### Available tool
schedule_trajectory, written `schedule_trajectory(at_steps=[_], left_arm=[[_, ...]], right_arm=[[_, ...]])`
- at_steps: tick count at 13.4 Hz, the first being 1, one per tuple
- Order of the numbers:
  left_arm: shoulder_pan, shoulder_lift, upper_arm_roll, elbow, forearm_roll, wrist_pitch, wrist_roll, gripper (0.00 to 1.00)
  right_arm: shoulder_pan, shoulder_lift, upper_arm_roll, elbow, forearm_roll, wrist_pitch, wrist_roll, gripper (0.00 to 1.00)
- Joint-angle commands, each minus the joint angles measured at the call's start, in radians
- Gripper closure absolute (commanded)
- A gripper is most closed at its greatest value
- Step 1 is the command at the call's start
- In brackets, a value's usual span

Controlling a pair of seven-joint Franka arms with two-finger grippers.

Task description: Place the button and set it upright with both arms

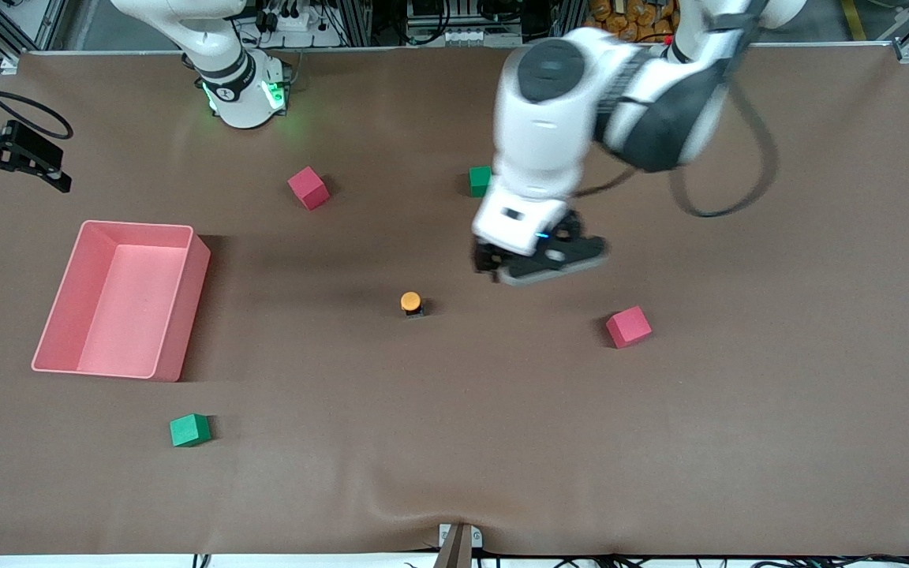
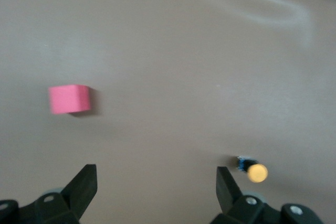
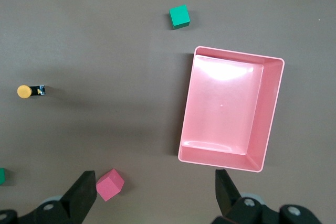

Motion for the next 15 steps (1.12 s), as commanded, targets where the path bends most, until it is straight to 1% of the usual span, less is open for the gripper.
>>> schedule_trajectory(at_steps=[1,3,5,7,9,10,12,13,15], left_arm=[[0.127,-0.089,-0.014,-0.035,-0.056,-0.081,0.178,0.0],[0.207,-0.138,-0.009,-0.041,-0.056,-0.136,0.295,0.0],[0.273,-0.185,-0.005,-0.054,-0.056,-0.225,0.437,0.0],[0.339,-0.257,0.002,-0.114,-0.056,-0.261,0.531,0.0],[0.393,-0.329,0.0,-0.194,-0.056,-0.259,0.612,0.0],[0.423,-0.368,0.0,-0.234,-0.057,-0.258,0.625,0.0],[0.448,-0.438,-0.003,-0.309,-0.057,-0.255,0.627,0.0],[0.467,-0.461,-0.007,-0.332,-0.059,-0.253,0.627,0.0],[0.493,-0.472,-0.009,-0.329,-0.083,-0.259,0.662,0.0]], right_arm=[[-0.012,-0.015,0.003,-0.008,0.015,-0.008,0.008,0.0],[-0.005,-0.015,0.005,-0.007,0.016,-0.005,0.012,0.0],[-0.002,-0.018,0.009,-0.007,0.016,-0.008,0.02,0.0],[-0.011,-0.016,0.005,-0.008,0.016,-0.008,0.012,0.0],[-0.026,-0.015,0.003,-0.008,0.016,-0.01,0.003,0.0],[-0.023,-0.015,0.005,-0.008,0.016,-0.012,0.005,0.0],[-0.009,-0.018,0.011,-0.007,0.016,-0.016,0.02,0.0],[-0.014,-0.016,0.008,-0.007,0.015,-0.021,0.018,0.0],[-0.043,-0.013,0.002,-0.008,0.016,-0.021,0.003,0.0]])
